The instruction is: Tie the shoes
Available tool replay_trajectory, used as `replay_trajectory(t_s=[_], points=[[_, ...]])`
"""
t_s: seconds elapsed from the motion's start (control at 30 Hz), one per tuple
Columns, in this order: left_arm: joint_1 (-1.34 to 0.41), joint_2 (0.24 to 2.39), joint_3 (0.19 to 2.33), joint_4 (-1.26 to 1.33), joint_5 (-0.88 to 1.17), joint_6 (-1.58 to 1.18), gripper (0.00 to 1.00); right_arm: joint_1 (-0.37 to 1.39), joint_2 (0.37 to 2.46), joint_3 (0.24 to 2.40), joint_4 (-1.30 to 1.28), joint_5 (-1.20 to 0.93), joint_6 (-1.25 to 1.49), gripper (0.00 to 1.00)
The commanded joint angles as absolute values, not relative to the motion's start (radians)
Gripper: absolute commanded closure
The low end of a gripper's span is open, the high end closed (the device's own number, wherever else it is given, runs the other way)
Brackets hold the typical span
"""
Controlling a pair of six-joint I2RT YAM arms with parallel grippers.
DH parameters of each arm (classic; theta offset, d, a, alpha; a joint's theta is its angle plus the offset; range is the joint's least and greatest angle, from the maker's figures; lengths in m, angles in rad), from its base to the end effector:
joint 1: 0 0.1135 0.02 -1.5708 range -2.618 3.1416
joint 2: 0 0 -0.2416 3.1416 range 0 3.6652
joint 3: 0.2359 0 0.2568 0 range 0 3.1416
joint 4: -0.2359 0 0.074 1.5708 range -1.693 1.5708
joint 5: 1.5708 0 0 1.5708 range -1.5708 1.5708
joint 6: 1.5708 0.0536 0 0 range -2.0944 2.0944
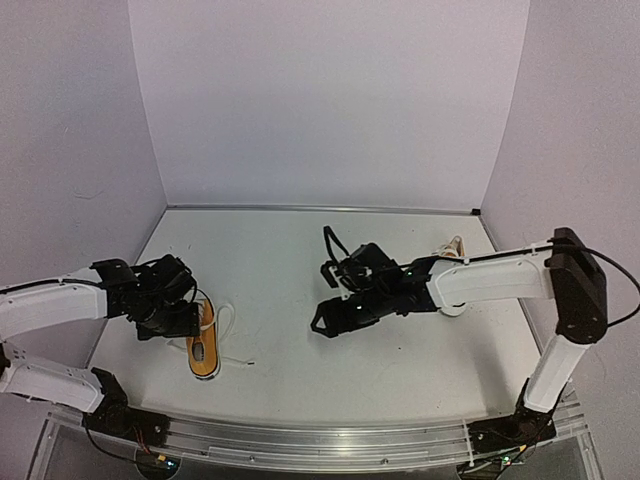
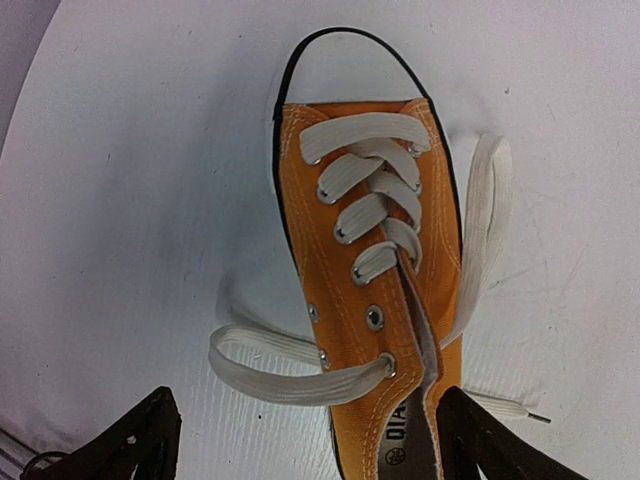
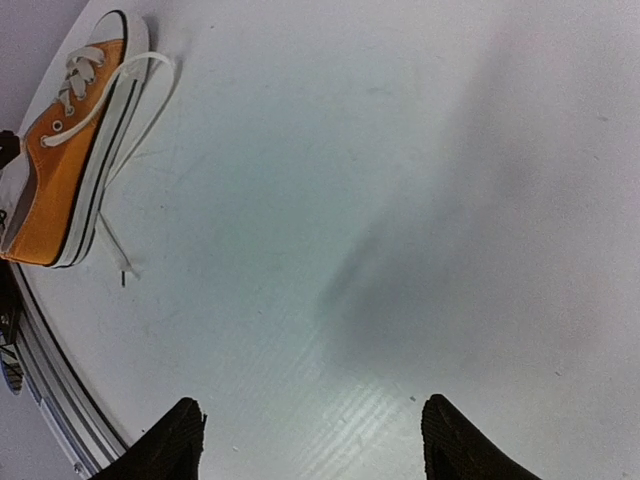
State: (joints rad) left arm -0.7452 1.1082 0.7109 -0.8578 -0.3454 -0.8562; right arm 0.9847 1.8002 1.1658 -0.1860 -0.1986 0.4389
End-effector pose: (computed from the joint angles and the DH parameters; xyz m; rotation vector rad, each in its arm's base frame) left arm 0.1624 -0.1252 0.1702 -0.2227 2.6688 0.0192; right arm 0.2113 0.3374 0.1566 -0.7886 2.4442 0.8538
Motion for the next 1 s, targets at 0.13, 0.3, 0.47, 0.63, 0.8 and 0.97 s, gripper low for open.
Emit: replay_trajectory(t_s=[0.13, 0.3, 0.47, 0.63, 0.8, 0.97], points=[[-0.740, 1.108, 0.684, -0.800, -0.330, -0.920, 0.18, 1.135, 2.118, 1.518, -0.150, -0.217, 0.349, 0.43], [-0.714, 1.108, 0.653, -0.733, -0.286, -0.910, 0.25, 1.153, 2.215, 1.634, -0.160, -0.242, 0.336, 0.43], [-0.699, 1.148, 0.622, -0.643, -0.237, -0.887, 0.30, 1.154, 2.238, 1.650, -0.167, -0.246, 0.343, 0.43], [-0.679, 1.203, 0.607, -0.581, -0.219, -0.867, 0.50, 1.129, 2.148, 1.554, -0.165, -0.221, 0.369, 0.43], [-0.673, 1.258, 0.639, -0.535, -0.202, -0.832, 0.84, 1.049, 1.972, 1.378, -0.157, -0.206, 0.396, 0.42], [-0.692, 1.312, 0.738, -0.498, -0.182, -0.755, 1.00, 0.957, 1.745, 1.188, -0.152, -0.203, 0.420, 0.42]])
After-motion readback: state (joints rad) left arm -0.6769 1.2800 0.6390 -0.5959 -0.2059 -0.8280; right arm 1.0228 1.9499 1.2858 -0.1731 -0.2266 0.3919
